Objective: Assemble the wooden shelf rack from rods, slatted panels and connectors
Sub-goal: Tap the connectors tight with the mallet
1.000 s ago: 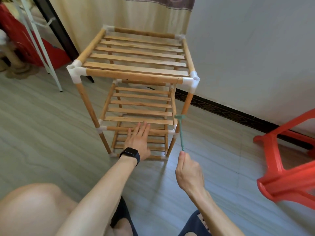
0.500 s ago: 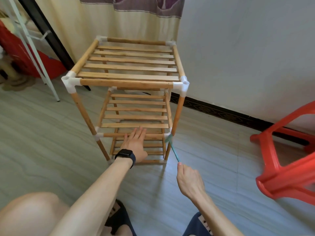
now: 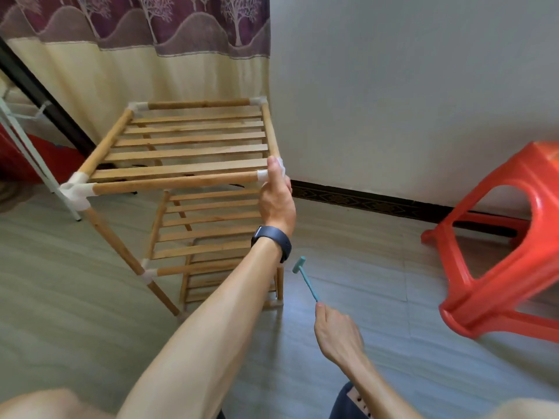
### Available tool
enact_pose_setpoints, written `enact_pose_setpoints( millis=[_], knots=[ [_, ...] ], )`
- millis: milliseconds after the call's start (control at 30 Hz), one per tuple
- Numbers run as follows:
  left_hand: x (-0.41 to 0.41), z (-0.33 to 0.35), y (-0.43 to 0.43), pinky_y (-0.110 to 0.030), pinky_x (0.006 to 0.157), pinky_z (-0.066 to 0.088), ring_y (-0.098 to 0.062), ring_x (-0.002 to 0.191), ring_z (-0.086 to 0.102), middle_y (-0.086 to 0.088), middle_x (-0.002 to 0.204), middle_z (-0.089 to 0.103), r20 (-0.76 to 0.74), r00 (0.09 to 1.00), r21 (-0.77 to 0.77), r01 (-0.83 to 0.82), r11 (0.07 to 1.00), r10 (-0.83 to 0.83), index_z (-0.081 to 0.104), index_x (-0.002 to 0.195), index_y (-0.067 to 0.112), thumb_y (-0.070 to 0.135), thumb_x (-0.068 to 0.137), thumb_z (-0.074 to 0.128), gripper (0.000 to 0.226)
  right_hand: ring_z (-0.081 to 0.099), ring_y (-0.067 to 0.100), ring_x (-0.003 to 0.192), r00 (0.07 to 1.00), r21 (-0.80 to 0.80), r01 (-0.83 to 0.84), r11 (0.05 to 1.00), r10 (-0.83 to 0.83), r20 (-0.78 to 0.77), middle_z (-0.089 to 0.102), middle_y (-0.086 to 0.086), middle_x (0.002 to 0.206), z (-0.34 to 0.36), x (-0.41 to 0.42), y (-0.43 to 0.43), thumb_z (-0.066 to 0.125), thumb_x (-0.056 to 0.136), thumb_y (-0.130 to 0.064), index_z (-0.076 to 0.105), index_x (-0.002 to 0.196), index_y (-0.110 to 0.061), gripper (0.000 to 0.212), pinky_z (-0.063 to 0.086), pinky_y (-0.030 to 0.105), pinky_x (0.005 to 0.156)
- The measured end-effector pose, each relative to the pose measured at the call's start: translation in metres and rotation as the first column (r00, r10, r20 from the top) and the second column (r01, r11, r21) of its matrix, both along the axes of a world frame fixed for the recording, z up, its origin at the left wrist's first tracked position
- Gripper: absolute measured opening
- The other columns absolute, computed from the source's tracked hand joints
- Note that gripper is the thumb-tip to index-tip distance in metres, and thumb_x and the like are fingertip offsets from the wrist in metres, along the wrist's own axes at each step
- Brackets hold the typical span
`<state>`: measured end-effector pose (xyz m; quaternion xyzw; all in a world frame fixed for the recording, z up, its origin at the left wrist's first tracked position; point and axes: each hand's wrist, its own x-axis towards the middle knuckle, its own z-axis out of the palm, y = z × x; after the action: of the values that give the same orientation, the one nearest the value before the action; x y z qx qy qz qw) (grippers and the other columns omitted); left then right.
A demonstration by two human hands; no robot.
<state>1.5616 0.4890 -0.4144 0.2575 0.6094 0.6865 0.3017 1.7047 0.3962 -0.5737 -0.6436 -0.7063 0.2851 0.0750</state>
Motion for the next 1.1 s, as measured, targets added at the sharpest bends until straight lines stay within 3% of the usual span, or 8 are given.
enact_pose_setpoints(
  millis=[67, 200, 400, 533, 667, 800, 967, 1100],
  knots=[
    [-0.002, -0.004, -0.003, -0.032, 0.059, 0.03, -0.018, 0.056, 0.036, 0.005, 0.053, 0.036, 0.008, 1.0, 0.005, -0.011, 1.0, 0.011, 0.041, 0.058, 0.023, 0.068, 0.085, 0.037, 0.052, 0.056, 0.028, 0.077, 1.0, 0.011, 0.012, 1.0, -0.011, -0.027, 0.062, 0.006, 0.082, 0.002, 0.0, 0.003, 0.016, 0.107, -0.04, 0.049, 0.076, -0.02, 0.049, 0.043, 0.038, 0.067],
    [-0.012, -0.007, -0.023, -0.024, 0.047, 0.022, -0.011, 0.044, 0.029, 0.009, 0.047, 0.029, 0.035, 0.986, 0.031, 0.164, 0.986, -0.165, 0.039, 0.057, 0.022, 0.055, 0.083, 0.037, 0.042, 0.056, 0.032, 0.077, 0.993, 0.041, 0.004, 0.999, 0.001, -0.12, 0.061, 0.008, 0.078, 0.003, -0.004, 0.003, 0.018, 0.107, -0.039, 0.044, 0.071, -0.019, 0.048, 0.041, 0.042, 0.069],
    [-0.056, -0.007, -0.056, -0.022, 0.045, 0.021, -0.01, 0.04, 0.025, 0.01, 0.045, 0.027, 0.093, 0.923, 0.033, 0.373, 0.927, -0.374, 0.038, 0.044, 0.028, 0.063, 0.066, 0.047, 0.043, 0.052, 0.027, 0.066, 0.979, 0.076, -0.044, 0.996, 0.058, -0.195, 0.05, 0.002, 0.063, -0.002, -0.02, -0.005, 0.022, 0.106, -0.041, 0.039, 0.069, -0.016, 0.048, 0.034, 0.038, 0.06],
    [-0.104, 0.0, -0.085, -0.023, 0.041, 0.015, -0.009, 0.036, 0.021, 0.01, 0.042, 0.026, 0.136, 0.853, 0.074, 0.498, 0.864, -0.503, 0.036, 0.044, 0.027, 0.049, 0.081, 0.039, 0.043, 0.044, 0.023, 0.056, 0.963, 0.111, -0.088, 0.99, 0.113, -0.244, 0.046, 0.0, 0.056, -0.002, -0.033, -0.011, 0.025, 0.105, -0.042, 0.039, 0.068, -0.014, 0.049, 0.033, 0.04, 0.056],
    [-0.153, 0.001, -0.108, -0.025, 0.042, 0.012, -0.009, 0.035, 0.022, 0.01, 0.041, 0.029, 0.177, 0.915, 0.069, 0.356, 0.932, -0.363, 0.044, 0.044, 0.026, 0.036, 0.097, 0.032, 0.055, 0.057, 0.038, 0.072, 0.951, 0.143, -0.219, 0.965, 0.243, -0.189, 0.06, 0.011, 0.069, 0.001, -0.053, -0.022, 0.025, 0.105, -0.044, 0.038, 0.07, -0.021, 0.044, 0.035, 0.04, 0.06],
    [-0.18, 0.004, -0.112, -0.028, 0.044, 0.013, -0.011, 0.037, 0.023, 0.006, 0.043, 0.033, 0.179, 0.969, 0.019, 0.171, 0.985, -0.172, 0.04, 0.055, 0.019, 0.032, 0.096, 0.037, 0.043, 0.062, 0.042, 0.09, 0.924, 0.163, -0.352, 0.922, 0.37, -0.097, 0.069, 0.016, 0.091, 0.011, -0.079, -0.036, 0.026, 0.107, -0.043, 0.041, 0.081, -0.023, 0.036, 0.039, 0.042, 0.067],
    [-0.181, 0.004, -0.109, -0.024, 0.039, 0.018, -0.011, 0.04, 0.023, 0.006, 0.046, 0.033, 0.167, 0.984, -0.011, 0.06, 0.998, -0.057, 0.042, 0.057, 0.021, 0.034, 0.094, 0.043, 0.039, 0.064, 0.038, 0.092, 0.89, 0.141, -0.455, 0.879, 0.456, 0.025, 0.07, 0.013, 0.095, 0.026, -0.114, -0.038, 0.023, 0.108, -0.042, 0.046, 0.087, -0.019, 0.039, 0.033, 0.037, 0.064],
    [-0.181, 0.004, -0.108, -0.026, 0.041, 0.016, -0.012, 0.04, 0.023, 0.005, 0.048, 0.032, 0.188, 0.981, 0.003, 0.047, 0.999, -0.047, 0.043, 0.057, 0.021, 0.034, 0.093, 0.046, 0.038, 0.055, 0.025, 0.066, 0.882, 0.256, -0.384, 0.887, 0.435, -0.182, 0.06, 0.003, 0.071, 0.04, -0.12, -0.04, 0.024, 0.107, -0.042, 0.041, 0.079, -0.022, 0.038, 0.031, 0.037, 0.058]
  ],
)
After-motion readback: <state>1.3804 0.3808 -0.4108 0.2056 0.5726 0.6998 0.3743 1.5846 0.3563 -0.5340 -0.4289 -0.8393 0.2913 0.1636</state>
